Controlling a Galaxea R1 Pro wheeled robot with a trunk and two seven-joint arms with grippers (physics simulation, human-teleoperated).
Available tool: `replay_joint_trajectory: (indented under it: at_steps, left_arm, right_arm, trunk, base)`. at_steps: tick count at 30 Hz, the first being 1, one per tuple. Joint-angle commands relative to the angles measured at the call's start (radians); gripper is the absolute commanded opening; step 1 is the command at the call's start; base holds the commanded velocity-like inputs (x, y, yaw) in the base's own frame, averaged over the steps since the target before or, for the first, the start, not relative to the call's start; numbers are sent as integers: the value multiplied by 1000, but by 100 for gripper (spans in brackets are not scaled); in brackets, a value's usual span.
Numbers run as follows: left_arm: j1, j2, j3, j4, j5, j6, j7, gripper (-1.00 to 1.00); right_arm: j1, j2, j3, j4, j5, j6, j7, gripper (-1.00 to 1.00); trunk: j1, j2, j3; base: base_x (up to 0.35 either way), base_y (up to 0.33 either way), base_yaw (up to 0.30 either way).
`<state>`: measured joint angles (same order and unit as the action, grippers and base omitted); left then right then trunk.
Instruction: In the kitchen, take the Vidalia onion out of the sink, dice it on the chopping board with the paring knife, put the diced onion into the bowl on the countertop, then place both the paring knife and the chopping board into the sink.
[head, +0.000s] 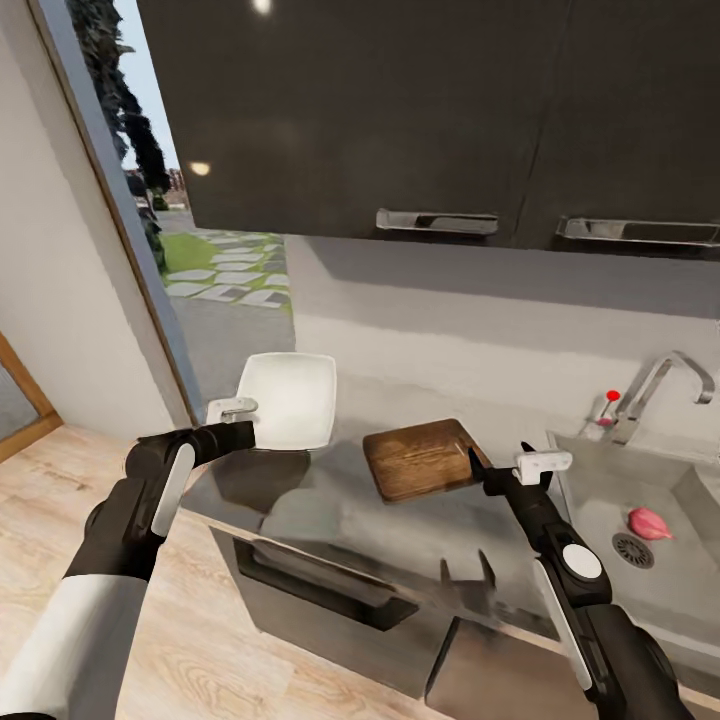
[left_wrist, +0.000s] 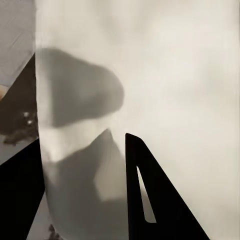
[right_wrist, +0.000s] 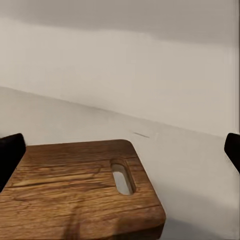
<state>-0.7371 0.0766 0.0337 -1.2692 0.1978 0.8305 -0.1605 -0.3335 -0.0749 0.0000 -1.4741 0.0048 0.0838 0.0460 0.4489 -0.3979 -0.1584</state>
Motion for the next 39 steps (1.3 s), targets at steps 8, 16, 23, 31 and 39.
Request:
replay_joint_trajectory:
  at_steps: [8, 16, 23, 31, 39]
  left_arm:
    - [-1, 0, 2, -1, 3, 6, -4, -100]
    - [-1, 0, 2, -4, 3, 6, -4, -100]
    - [-1, 1, 3, -2, 4, 7, -3, -100]
    - [-1, 3, 2, 0, 3, 9, -4, -100]
    - [-1, 6, -1, 13, 3, 31, -5, -100]
  right_arm:
    - [-1, 0, 1, -2, 1, 5, 3, 100]
    - [-1, 0, 1, -2, 1, 5, 3, 100]
    - [-1, 0, 1, -2, 1, 5, -1, 100]
    - [-5, 2, 1, -2, 1, 10, -23, 100]
    - [-28, 3, 3, -2, 1, 7, -263, 100]
  trunk:
    - [1, -2, -2]
    - [1, -2, -2]
    - [1, -2, -2]
    - [1, -2, -2]
    - [1, -2, -2]
  base:
    - [198, 236, -214]
    - [-85, 34, -29]
    - [-286, 171, -1]
    - [-151, 90, 0]
    - [-9, 6, 0]
